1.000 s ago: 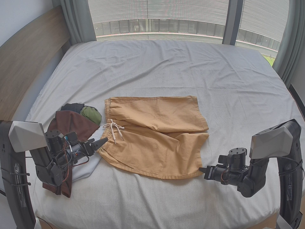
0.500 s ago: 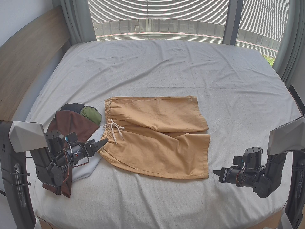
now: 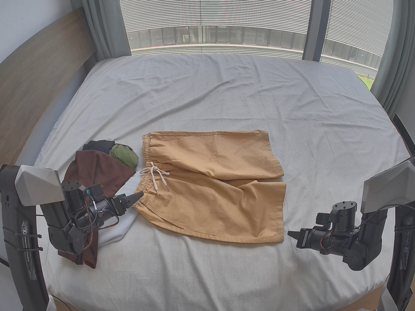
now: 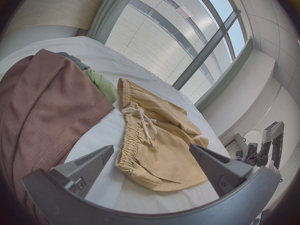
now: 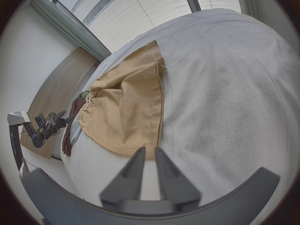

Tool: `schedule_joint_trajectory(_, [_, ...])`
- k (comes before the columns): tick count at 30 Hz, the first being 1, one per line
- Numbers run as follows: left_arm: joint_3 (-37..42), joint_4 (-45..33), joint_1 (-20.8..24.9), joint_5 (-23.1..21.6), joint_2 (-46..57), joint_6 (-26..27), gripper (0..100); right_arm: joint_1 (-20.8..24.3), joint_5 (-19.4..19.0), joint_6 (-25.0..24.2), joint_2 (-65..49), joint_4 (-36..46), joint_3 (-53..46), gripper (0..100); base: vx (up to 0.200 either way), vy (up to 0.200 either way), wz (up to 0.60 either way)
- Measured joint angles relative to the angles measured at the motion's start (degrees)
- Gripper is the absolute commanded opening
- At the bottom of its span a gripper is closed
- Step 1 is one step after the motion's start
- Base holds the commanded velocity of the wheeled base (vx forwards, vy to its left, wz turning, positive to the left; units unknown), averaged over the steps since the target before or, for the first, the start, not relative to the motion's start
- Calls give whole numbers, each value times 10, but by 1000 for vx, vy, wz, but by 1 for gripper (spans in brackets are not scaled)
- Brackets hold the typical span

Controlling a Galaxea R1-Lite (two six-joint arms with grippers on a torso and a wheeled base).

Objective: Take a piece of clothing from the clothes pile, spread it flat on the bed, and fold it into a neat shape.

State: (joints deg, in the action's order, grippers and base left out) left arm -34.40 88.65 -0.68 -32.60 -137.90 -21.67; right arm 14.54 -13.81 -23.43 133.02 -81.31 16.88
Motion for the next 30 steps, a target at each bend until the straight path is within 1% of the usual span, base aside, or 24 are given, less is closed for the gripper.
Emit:
schedule_joint_trajectory(7, [23, -2, -17, 0, 5, -4, 100, 0, -1, -6, 9, -66, 0, 100, 0, 0, 0])
schedule_joint_trajectory(10, [37, -2, -19, 0, 7, -4, 100, 2, -2, -8, 10, -68, 3, 100, 0, 0, 0])
schedule_joint_trajectory(14, [47, -3, -11, 0, 7, -8, 100, 3, -1, -7, 11, -69, 10, 100, 0, 0, 0])
schedule_joint_trajectory(21, [39, -3, 2, 1, 3, -39, 100, 5, -1, -8, 12, -69, 11, 100, 0, 0, 0])
schedule_joint_trajectory(30, [7, -2, 11, 35, -26, -39, 100, 1, -2, -9, 14, -70, 13, 100, 0, 0, 0])
